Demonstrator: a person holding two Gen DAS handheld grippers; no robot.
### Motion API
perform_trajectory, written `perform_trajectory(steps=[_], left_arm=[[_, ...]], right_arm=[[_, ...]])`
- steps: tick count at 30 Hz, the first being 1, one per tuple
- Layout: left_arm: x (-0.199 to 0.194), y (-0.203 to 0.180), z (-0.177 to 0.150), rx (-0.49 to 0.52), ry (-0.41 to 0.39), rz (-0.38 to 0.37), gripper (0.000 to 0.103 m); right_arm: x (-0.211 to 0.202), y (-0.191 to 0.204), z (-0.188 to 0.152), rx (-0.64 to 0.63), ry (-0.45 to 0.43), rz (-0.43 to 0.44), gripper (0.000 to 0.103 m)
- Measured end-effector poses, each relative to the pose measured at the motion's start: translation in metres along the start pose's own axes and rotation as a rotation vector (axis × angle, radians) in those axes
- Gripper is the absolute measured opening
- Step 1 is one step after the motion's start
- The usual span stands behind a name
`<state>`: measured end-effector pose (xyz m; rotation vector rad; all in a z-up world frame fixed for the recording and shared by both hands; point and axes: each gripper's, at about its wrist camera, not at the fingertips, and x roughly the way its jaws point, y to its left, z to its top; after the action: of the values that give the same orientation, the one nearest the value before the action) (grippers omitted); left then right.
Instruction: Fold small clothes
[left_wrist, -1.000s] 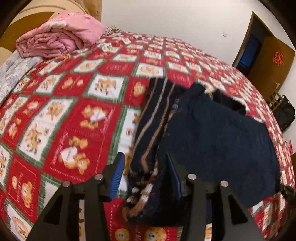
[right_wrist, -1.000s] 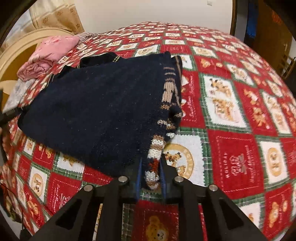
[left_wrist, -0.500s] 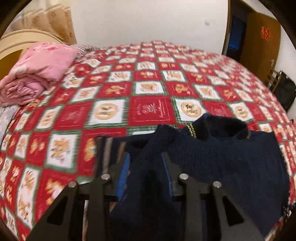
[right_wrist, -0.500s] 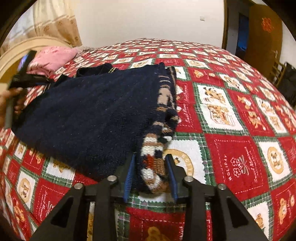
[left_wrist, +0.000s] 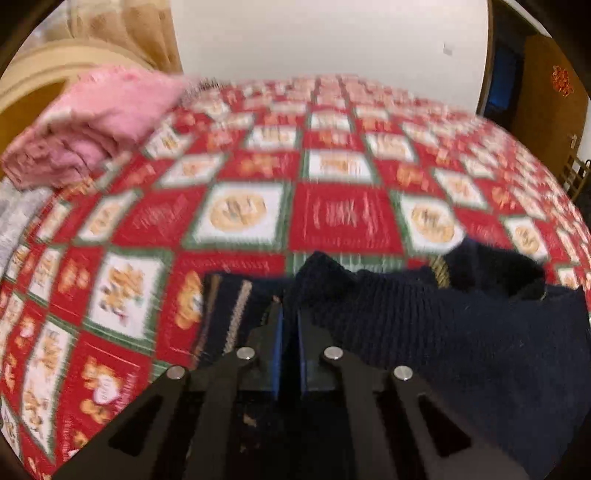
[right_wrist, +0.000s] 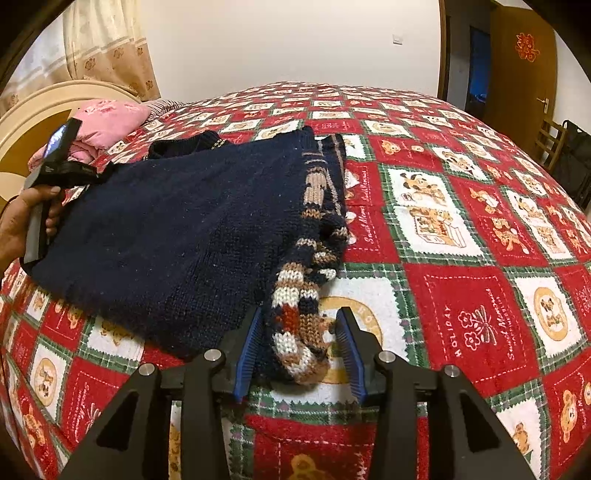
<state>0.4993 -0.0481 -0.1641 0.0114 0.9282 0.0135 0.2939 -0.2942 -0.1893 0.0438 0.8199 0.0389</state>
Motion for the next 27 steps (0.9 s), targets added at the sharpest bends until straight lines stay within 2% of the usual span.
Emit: perform_trajectory(steps=[3,6,9,11,12,14,17,20,24,27], left_arm=[[0.000,-0.009,-0.001,0.039,-0.013,0.035,0.013],[-0.018,-0.003,-0.002,0.007,-0.017,-0.025,0.024],[-0.051,0.008,-0.015,0.027,-0.062,-0.012,0.036],[-0.070,0.020,-0.029,0.041,-0.085,0.008,0.050],[-0.079,0.029,-0.040,0.044,-0.092,0.018,0.052],[-0.089,0.045,-0.060,0.053,-0.092,0.054,0.053],[-0.083,0.064,-0.085,0.083,-0.043,0.142,0.053],[-0.076,0.081,-0.097,0.038,-0.021,0.118,0.053],[-0.076,0.078,-0.096,0.045,-0.035,0.109,0.053],[-0.070,0.076,-0.098,0.050,-0.026,0.097,0.053]], right_arm=[[0.001,-0.005,0.000,0.020,0.002,0.020,0.043],[0.001,-0.011,-0.001,0.047,-0.002,0.052,0.044],[-0.001,-0.014,-0.001,0.068,-0.009,0.069,0.045],[-0.004,-0.013,-0.001,0.066,-0.023,0.053,0.049],[-0.006,-0.013,-0.002,0.066,-0.032,0.041,0.050],[-0.016,-0.013,-0.002,0.072,-0.077,-0.004,0.051],[-0.034,-0.009,0.000,0.084,-0.144,-0.105,0.052],[-0.051,0.005,0.007,0.083,-0.216,-0.115,0.054],[-0.047,0.048,0.019,-0.066,-0.201,-0.054,0.055],[-0.029,0.078,0.020,-0.197,-0.151,-0.087,0.055]])
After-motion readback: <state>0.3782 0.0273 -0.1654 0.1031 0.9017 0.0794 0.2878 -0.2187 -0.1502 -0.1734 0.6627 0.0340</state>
